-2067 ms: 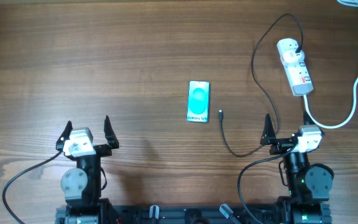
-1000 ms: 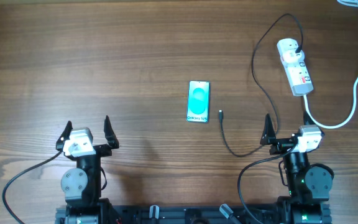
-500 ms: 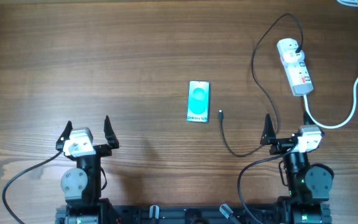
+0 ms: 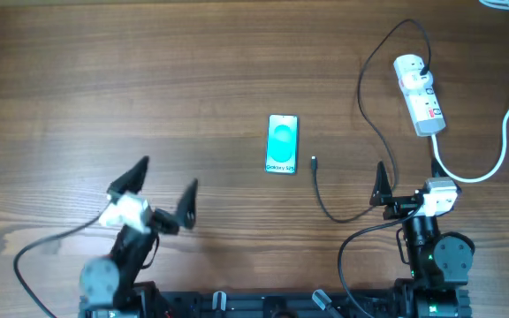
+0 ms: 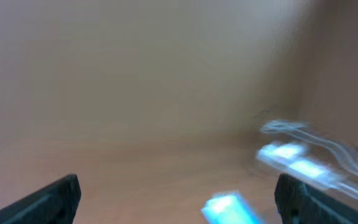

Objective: Plug charger to phone and switch on socket
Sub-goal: 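Move the left gripper forward over the light-blue phone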

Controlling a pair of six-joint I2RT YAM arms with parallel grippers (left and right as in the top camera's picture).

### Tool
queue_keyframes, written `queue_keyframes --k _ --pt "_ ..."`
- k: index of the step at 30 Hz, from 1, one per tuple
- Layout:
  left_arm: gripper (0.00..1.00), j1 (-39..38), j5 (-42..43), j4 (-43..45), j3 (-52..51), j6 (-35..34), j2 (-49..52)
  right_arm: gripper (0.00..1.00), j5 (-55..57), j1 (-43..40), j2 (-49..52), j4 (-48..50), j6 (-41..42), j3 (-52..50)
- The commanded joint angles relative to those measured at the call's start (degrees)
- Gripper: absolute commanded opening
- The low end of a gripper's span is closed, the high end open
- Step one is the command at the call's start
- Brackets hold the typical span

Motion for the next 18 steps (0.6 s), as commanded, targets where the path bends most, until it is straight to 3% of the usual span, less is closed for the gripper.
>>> queue_keyframes --k 1,3,5,9,12,14,16,18 --pt "1.0 0.2 15.6 22.1 0.1 -6.4 -0.6 1.0 0.8 0.3 -0.2 0.1 0.3 -0.1" --pt "1.0 0.2 11.8 30.5 1.4 -9.7 -0.6 1.0 0.8 0.3 -0.2 0.1 0.3 -0.1" --pt "1.0 0.2 9.4 30.9 5.2 -10.6 -0.4 1.0 0.8 0.3 -0.2 0.1 0.3 -0.1" --pt "1.0 0.2 6.8 18.3 18.8 -9.9 3.7 1.0 0.8 0.3 -0.2 0.1 0.3 -0.1" --pt "1.0 0.2 6.0 1.5 34.3 -10.0 12.5 1.0 0.8 0.3 -0.2 0.1 0.3 -0.1" --pt "1.0 0.2 6.0 -15.5 46.7 -9.9 20.4 1.0 0.8 0.3 -0.2 0.1 0.3 -0.1" --pt "1.0 0.2 6.3 -38.3 62.4 -5.3 31.1 1.0 0.8 0.3 -0.2 0.1 0.3 -0.1" --pt "1.0 0.2 6.7 -52.4 72.6 -3.4 38.8 1.0 0.8 0.3 -0.2 0.1 0.3 -0.1"
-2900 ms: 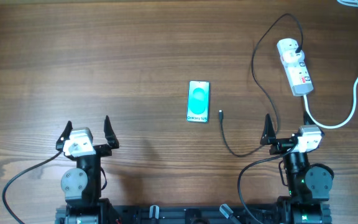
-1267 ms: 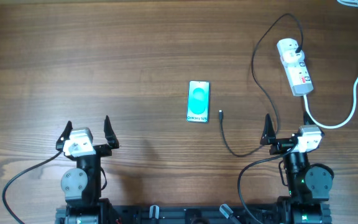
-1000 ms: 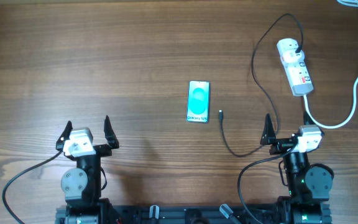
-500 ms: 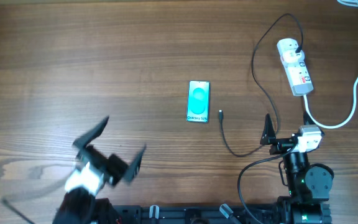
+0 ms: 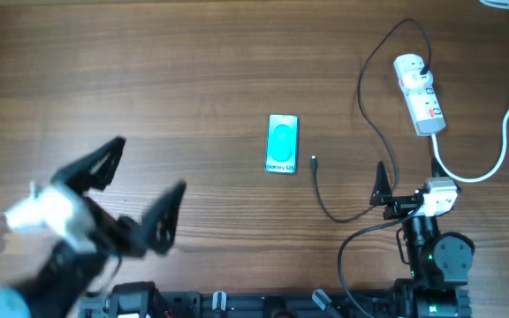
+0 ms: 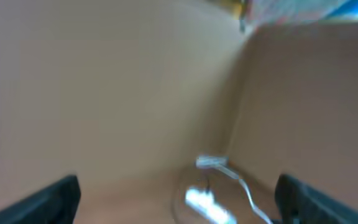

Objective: Plug charger to phone and switch on socket
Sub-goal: 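Move the left gripper forward over the light-blue phone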

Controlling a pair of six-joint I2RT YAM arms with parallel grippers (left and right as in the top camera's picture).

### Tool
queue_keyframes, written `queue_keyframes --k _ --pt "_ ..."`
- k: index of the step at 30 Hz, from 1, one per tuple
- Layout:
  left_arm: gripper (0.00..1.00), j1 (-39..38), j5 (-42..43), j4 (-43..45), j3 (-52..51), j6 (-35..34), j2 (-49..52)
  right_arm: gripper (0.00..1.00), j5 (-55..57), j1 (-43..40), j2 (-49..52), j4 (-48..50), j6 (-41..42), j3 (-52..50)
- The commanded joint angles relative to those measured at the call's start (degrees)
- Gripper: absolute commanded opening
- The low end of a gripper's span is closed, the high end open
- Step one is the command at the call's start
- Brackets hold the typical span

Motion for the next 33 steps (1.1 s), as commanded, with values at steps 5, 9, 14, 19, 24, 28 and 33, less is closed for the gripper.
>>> queue_keyframes --k 5,9,14,19,24,28,33 --pt "1.0 0.2 1.4 -31.9 28.0 2.5 26.2 1.0 0.8 0.3 -0.2 0.1 0.3 -0.1" --pt "1.0 -1.1 4.6 -31.5 28.0 0.6 31.9 1.0 0.8 0.3 -0.2 0.1 0.3 -0.1" --pt "1.0 -12.3 -17.3 -37.6 30.4 -3.5 38.8 1.0 0.8 0.3 -0.2 0.1 0.3 -0.1" --pt "0.99 -27.1 -32.2 -50.9 42.2 -4.4 54.2 1.0 0.8 0.3 -0.2 0.1 0.3 -0.1" --pt "1.0 -34.9 -41.5 -60.8 52.3 -9.6 70.3 1.0 0.8 0.3 -0.2 0.1 0.3 -0.1" --pt "1.0 -36.9 -41.7 -58.9 52.3 -9.9 77.8 1.0 0.8 0.3 -0.2 0.1 0.3 -0.1" --pt "1.0 -37.4 -37.0 -56.4 52.3 -10.0 84.2 1.0 0.8 0.3 -0.2 0.1 0.3 -0.1"
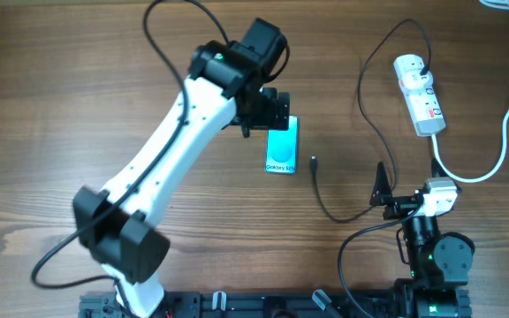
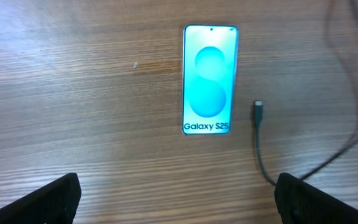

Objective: Plug charger to phone and switch on socket

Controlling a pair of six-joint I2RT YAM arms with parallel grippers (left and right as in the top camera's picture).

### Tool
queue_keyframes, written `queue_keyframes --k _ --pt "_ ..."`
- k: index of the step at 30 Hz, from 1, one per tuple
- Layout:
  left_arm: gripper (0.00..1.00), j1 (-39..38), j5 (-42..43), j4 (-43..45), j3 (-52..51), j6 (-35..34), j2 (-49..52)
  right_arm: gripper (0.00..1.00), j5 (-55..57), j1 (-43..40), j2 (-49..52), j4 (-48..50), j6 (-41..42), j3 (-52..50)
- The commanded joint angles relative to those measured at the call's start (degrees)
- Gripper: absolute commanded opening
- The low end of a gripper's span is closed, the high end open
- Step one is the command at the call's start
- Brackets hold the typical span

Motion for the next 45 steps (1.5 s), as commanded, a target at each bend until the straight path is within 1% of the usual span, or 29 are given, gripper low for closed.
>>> queue_keyframes --k 1,4,9,15,17,22,29,32,40,45 --pt "1.0 -0.2 3.9 1.9 1.1 -1.2 2.8 1.0 0.8 0.3 -0.2 0.1 0.3 -0.1" --pt "1.0 -0.3 7.3 3.8 1.1 -1.2 4.5 1.0 0.8 0.3 -0.2 0.1 0.3 -0.1" --pt "1.0 -1.1 7.2 7.7 1.1 -3.0 8.1 1.0 0.8 0.3 -0.2 0.1 0.3 -0.1" --pt "1.0 -2.7 7.2 10.1 1.1 -2.9 10.8 1.0 0.8 0.3 -0.2 0.1 0.3 -0.1" --pt "1.0 -3.7 6.5 11.5 1.1 -2.9 12.0 1.0 0.8 0.3 -0.2 0.1 0.3 -0.1" --pt "1.0 -5.9 1.7 12.9 1.1 -2.9 15.2 1.0 0.8 0.3 -0.2 0.1 0.3 -0.1" --pt "1.0 -6.5 -0.4 13.4 1.1 -3.0 20.3 1.0 0.8 0.3 -0.2 0.1 0.3 -0.1" --pt "1.0 -6.4 -3.1 13.7 1.1 -5.7 22.8 1.0 0.8 0.3 -0.2 0.1 0.3 -0.1" --pt "1.0 -6.0 -3.0 14.8 1.1 -5.4 25.1 1.0 0.8 0.3 -0.2 0.1 0.3 -0.1" --pt "1.0 -5.8 -1.8 14.6 1.0 -3.9 26.4 0.99 0.8 0.3 -0.2 0.1 0.3 -0.1"
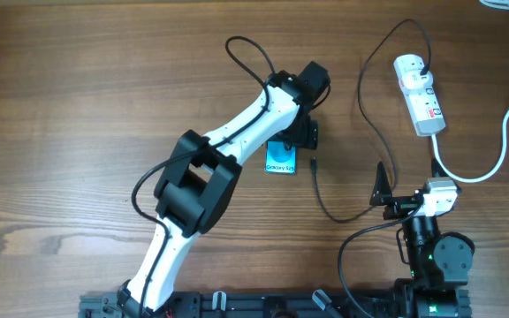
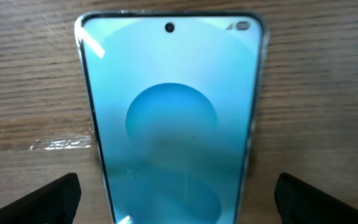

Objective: Plug charger to phone and switch on socket

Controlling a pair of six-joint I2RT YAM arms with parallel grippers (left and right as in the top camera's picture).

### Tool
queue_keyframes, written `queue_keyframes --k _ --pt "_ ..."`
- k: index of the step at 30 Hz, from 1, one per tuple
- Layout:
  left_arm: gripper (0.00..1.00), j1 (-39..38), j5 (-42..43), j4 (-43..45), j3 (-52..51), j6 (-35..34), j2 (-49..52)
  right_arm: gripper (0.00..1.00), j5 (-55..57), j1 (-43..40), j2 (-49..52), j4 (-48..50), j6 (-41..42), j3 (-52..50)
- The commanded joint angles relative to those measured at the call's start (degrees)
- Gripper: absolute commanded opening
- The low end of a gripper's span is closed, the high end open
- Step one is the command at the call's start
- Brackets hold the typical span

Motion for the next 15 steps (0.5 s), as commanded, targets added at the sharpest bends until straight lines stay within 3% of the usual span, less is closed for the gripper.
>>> queue_keyframes --k 1,15 --pt "0.99 0.7 0.1 -0.2 0.8 0.7 1.6 1.0 0.8 0.3 -0.2 0.1 0.3 -0.1" --pt "1.0 1.6 2.6 0.2 -0.7 0.7 1.6 1.0 0.8 0.3 -0.2 0.1 0.3 -0.1"
